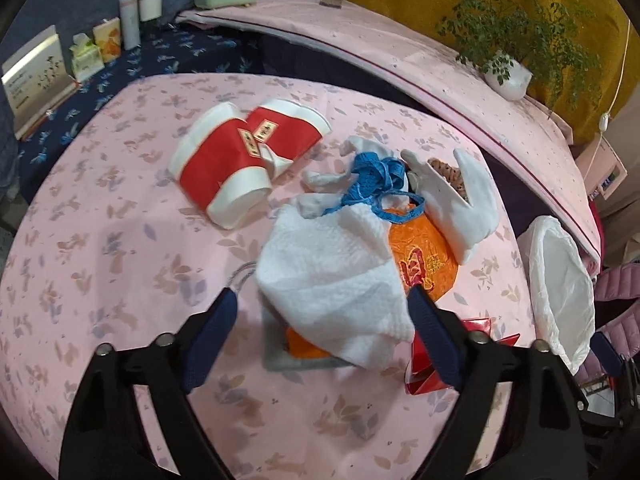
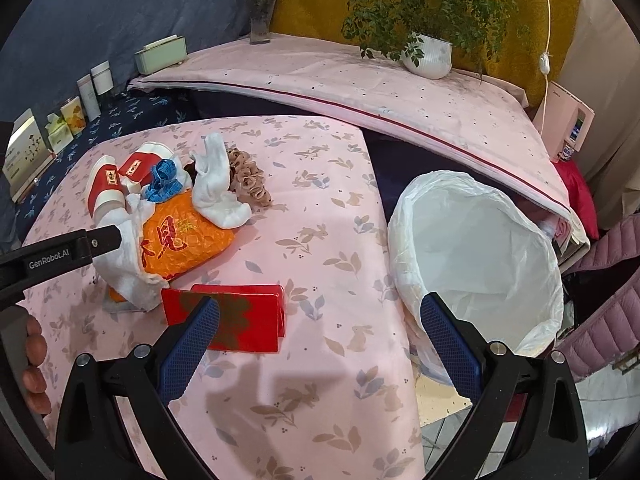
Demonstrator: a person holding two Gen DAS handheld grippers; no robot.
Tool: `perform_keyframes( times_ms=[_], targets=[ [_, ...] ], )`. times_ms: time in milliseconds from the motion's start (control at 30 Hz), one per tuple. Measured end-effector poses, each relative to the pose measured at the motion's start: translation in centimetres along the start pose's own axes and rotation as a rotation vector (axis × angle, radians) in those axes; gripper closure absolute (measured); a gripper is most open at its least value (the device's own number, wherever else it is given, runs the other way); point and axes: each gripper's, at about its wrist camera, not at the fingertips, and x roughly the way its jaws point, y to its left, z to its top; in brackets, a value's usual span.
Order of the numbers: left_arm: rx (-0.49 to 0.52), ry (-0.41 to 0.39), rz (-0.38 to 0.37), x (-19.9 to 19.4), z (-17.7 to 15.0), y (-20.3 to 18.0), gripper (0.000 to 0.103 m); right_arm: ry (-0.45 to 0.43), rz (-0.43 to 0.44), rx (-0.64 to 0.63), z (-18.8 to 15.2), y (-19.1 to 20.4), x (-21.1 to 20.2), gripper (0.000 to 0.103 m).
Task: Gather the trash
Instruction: 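Grasp the white tissue with the left tool while the right tool grasps the white glove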
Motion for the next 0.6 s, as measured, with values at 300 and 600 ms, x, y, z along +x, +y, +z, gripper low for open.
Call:
perform_keyframes(
  times_ms=[300,600],
  targets=[
    [0.034,0.027,-0.039,0.7,0.6,-0.9,0.095,0.008,0.076,0.036,3.8,1.4,2.4,0.023],
    [0.036,-0.025,-0.041,-1.2,1.4,-0.4,0.099,0.061,0.214,0.022,7.1,5.2,6.5,0.061]
  ],
)
